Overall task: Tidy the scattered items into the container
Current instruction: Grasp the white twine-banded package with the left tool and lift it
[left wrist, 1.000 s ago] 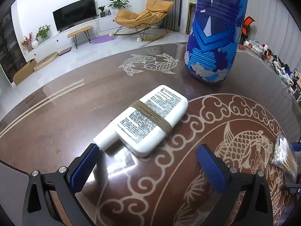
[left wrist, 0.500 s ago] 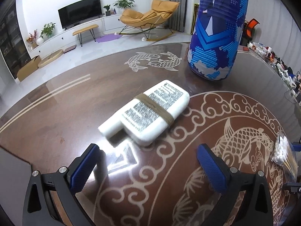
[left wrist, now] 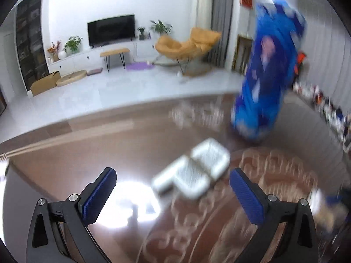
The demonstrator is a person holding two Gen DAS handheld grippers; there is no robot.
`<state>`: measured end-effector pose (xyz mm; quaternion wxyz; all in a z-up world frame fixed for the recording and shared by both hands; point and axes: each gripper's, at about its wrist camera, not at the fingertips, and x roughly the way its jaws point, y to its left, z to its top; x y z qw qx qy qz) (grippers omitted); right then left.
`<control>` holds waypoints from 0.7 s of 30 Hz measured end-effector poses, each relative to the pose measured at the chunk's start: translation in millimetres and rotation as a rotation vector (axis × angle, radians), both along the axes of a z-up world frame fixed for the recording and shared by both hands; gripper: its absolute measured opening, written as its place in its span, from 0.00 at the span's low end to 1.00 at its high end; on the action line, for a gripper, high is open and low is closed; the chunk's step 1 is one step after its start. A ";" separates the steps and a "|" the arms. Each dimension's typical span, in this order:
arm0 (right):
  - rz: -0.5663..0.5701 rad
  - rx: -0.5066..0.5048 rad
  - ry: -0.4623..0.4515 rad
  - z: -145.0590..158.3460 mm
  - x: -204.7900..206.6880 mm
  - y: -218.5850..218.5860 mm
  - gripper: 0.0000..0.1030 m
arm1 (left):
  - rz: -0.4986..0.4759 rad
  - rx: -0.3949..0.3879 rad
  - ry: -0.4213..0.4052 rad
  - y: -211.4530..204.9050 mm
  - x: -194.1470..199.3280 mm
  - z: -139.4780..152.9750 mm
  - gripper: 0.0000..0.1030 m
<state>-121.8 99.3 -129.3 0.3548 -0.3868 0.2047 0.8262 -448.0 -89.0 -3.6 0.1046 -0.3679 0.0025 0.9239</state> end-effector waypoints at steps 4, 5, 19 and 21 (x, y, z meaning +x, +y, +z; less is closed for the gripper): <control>-0.002 0.006 -0.011 -0.5 -1.3 -0.5 0.81 | 0.013 -0.041 -0.062 15.8 -45.0 -6.3 1.00; -0.002 0.007 -0.013 -0.7 -1.6 -0.6 0.81 | 0.010 -0.056 -0.084 22.3 -59.0 -10.8 1.00; -0.010 0.009 -0.015 -1.1 -2.1 -0.3 0.81 | -0.115 -0.114 -0.177 57.3 -41.5 -49.1 1.00; -0.011 0.009 -0.015 -1.2 -2.3 -0.4 0.81 | -0.171 -0.117 -0.172 61.9 -18.5 -50.4 1.00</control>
